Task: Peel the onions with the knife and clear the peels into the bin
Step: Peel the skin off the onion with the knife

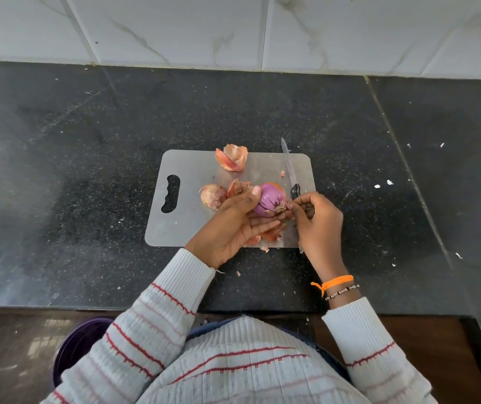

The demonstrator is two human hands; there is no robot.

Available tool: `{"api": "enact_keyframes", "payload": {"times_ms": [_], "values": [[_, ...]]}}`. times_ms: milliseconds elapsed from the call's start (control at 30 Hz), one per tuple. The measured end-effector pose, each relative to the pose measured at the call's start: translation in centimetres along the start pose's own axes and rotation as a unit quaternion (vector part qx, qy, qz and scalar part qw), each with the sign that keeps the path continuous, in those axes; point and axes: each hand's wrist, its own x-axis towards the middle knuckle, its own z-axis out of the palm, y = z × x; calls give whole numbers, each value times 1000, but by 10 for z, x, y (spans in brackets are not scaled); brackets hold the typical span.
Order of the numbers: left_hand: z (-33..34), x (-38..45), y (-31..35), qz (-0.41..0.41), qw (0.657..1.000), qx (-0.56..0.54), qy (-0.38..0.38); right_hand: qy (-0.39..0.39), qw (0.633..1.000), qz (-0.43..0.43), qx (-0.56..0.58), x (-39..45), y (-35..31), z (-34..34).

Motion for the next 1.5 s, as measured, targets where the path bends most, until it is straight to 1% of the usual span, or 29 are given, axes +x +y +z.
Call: {"api": "enact_keyframes", "payload": {"times_ms": [100, 267, 333, 400, 467, 533, 633, 1033, 1167, 1267, 1367, 1500], "values": [[-1, 1, 1, -8, 1000, 8, -5, -3, 1000, -12, -16, 0, 2, 0], [-2, 1, 0, -4, 1000, 14, -8, -1, 994, -41, -101, 0, 0, -2], [-3, 1, 2, 0, 1000, 9, -13, -3, 993, -43, -107, 1, 1, -3], [-3, 1, 2, 16, 999, 30, -14, -8, 997, -30, -72, 1, -3, -4], [-5, 1, 1, 45, 996, 83, 3, -8, 1000, -15, -19, 2, -11, -6], [-8, 4, -2, 77, 988, 134, 27, -1, 1000, -18, 20, 1, -22, -9], [-10, 7, -6, 104, 976, 187, 44, -7, 998, -21, 61, 0, -34, -13], [-11, 7, -3, 165, 932, 319, 59, -25, 998, -39, 53, 0, -31, -11], [-14, 10, -3, 171, 921, 346, 60, -17, 997, -66, 42, -1, -31, -10], [-15, 11, -4, 164, 921, 350, 54, -9, 995, -94, 14, -2, -30, -7], [-14, 10, -5, 151, 931, 331, 41, -13, 997, -69, 31, 3, -26, -9], [-14, 10, -2, 153, 932, 322, 67, -28, 995, -17, 89, 1, -27, -11]]}}
